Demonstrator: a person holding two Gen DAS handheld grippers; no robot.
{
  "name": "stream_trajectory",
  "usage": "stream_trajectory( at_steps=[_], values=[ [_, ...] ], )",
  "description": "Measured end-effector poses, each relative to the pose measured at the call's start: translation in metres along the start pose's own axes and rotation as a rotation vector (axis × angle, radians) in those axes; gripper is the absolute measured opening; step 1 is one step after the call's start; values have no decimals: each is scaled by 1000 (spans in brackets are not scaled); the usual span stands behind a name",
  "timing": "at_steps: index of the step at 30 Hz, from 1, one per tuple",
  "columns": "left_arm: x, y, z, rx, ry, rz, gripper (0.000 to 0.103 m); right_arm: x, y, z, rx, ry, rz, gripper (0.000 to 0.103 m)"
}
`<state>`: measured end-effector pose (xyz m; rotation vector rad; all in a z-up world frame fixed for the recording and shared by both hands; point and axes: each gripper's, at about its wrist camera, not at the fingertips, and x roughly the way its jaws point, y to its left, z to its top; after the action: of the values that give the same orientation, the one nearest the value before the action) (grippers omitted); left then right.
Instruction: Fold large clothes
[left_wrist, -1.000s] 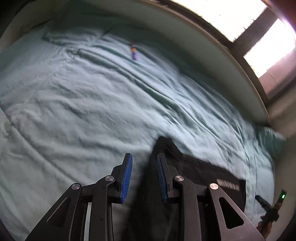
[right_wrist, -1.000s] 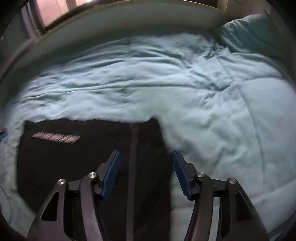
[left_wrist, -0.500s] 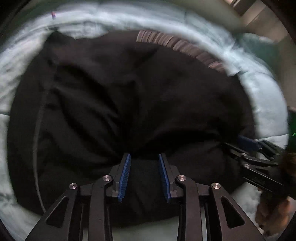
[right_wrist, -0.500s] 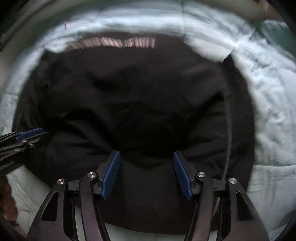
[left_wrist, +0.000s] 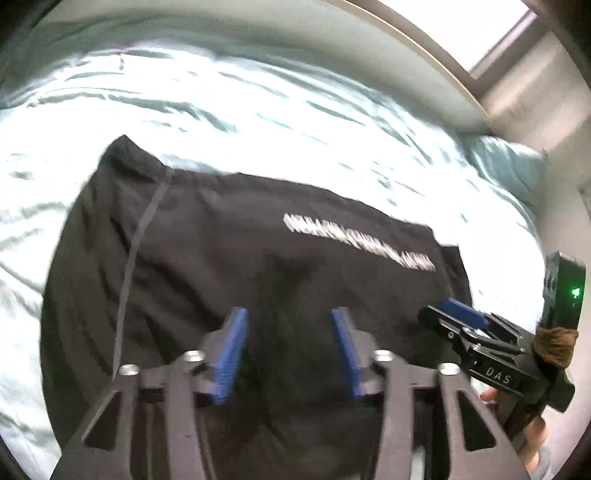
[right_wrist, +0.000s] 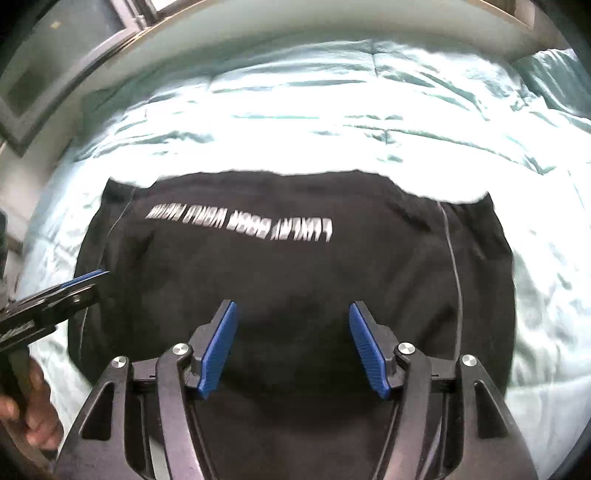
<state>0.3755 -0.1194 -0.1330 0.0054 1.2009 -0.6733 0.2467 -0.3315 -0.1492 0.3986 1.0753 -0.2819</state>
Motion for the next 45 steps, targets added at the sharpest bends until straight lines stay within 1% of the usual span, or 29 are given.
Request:
stream_trajectory(
  at_steps=[1,2,3,4,5,7,10,14,16,17,18,21,22,23,25,26,27,29,32,34,36,38,40,43,45],
  values=[
    [13,8,7,-20,18,48,55,15,-2,7,3,23,-31,66],
    [24,17,10,-36,42,81,55,34,-5,13,13,67,-54,67],
    [45,31,13,-70,88,84,56,51,-8,15,31,109,-45,71],
    [57,40,13,-95,108,65,56,64,-12,17,44,132,-33,71],
    [63,44,14,-102,112,59,56,74,-16,19,52,144,-23,72],
    [70,44,17,-60,113,78,57,83,-20,19,58,151,-14,74],
    [66,36,14,-20,106,102,57,79,-22,17,52,148,-13,74],
    [35,39,4,-6,78,49,57,54,-36,11,87,110,43,74],
    [8,46,-6,3,44,49,57,27,-47,3,123,69,88,74],
    [-8,52,-11,3,24,65,57,18,-50,-1,133,55,93,74],
    [-14,46,-12,-3,7,73,57,8,-57,-6,145,42,88,74],
    [-51,69,-24,-41,-38,62,57,-22,-84,-25,189,10,67,74],
    [-60,79,-27,-52,-41,69,57,-32,-95,-34,208,2,53,75],
    [-65,86,-29,-60,-40,81,57,-37,-101,-39,215,2,41,75],
    [-75,100,-35,-68,-42,111,57,-44,-119,-50,235,32,20,76],
    [-80,110,-39,-83,-42,126,57,-40,-120,-52,252,44,24,76],
    [-84,122,-43,-112,-37,130,57,-42,-129,-59,283,51,36,76],
    [-84,141,-47,-172,-18,113,57,-41,-137,-67,310,57,23,76],
    [-81,166,-53,-276,-11,55,57,-40,-145,-78,316,69,-25,76],
    [-74,174,-55,-315,6,30,57,-38,-149,-83,334,81,-4,76],
    [-64,183,-53,-353,35,-33,57,-39,-152,-86,342,80,11,76],
    [-55,184,-48,-362,51,-69,57,-37,-152,-85,331,75,-4,76],
    [-42,183,-42,-342,75,-92,57,-33,-153,-81,322,74,-5,76],
    [-20,179,-35,-303,114,-76,57,-23,-155,-76,305,80,-1,76],
    [-5,177,-33,-296,143,-93,57,-13,-158,-72,297,89,3,76]
  ],
)
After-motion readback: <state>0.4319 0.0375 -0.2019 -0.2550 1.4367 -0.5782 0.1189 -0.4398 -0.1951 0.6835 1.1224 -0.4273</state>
